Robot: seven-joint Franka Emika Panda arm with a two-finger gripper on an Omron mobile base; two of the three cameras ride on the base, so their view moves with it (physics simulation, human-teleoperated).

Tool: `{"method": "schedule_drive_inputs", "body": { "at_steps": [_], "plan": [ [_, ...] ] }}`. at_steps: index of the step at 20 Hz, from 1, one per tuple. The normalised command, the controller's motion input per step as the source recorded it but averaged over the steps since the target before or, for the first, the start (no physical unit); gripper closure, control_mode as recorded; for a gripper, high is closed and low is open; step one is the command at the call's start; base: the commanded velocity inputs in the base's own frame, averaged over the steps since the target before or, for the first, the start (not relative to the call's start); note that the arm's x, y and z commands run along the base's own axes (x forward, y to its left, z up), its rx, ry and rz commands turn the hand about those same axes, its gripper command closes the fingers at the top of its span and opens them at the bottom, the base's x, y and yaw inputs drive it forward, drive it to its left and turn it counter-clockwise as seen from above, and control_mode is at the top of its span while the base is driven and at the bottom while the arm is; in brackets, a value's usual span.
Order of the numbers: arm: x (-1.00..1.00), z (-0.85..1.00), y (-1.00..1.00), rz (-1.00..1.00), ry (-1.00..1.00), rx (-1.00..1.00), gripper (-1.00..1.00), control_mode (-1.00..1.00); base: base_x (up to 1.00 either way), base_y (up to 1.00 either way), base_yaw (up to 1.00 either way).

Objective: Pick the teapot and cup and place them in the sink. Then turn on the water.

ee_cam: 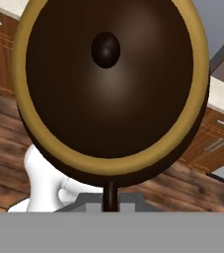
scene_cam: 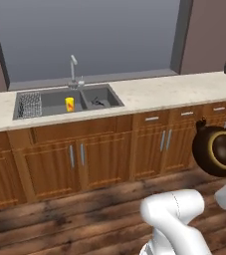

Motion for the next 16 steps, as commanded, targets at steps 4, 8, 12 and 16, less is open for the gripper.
{"method": "schedule_drive_inputs", "body": {
  "at_steps": [4,8,12,16],
  "plan": [
    [0.00,0.00,0.00,0.00,0.00,0.00,1.00,1.00,0.63,0.00,0.00],
    [0.00,0.00,0.00,0.00,0.00,0.00,1.00,1.00,0.65,0.00,0.00],
    [0.00,0.00,0.00,0.00,0.00,0.00,1.00,1.00,0.56,0.10,0.00],
    [0.00,0.00,0.00,0.00,0.00,0.00,1.00,1.00,0.54,0.23,0.00]
  ]
}}
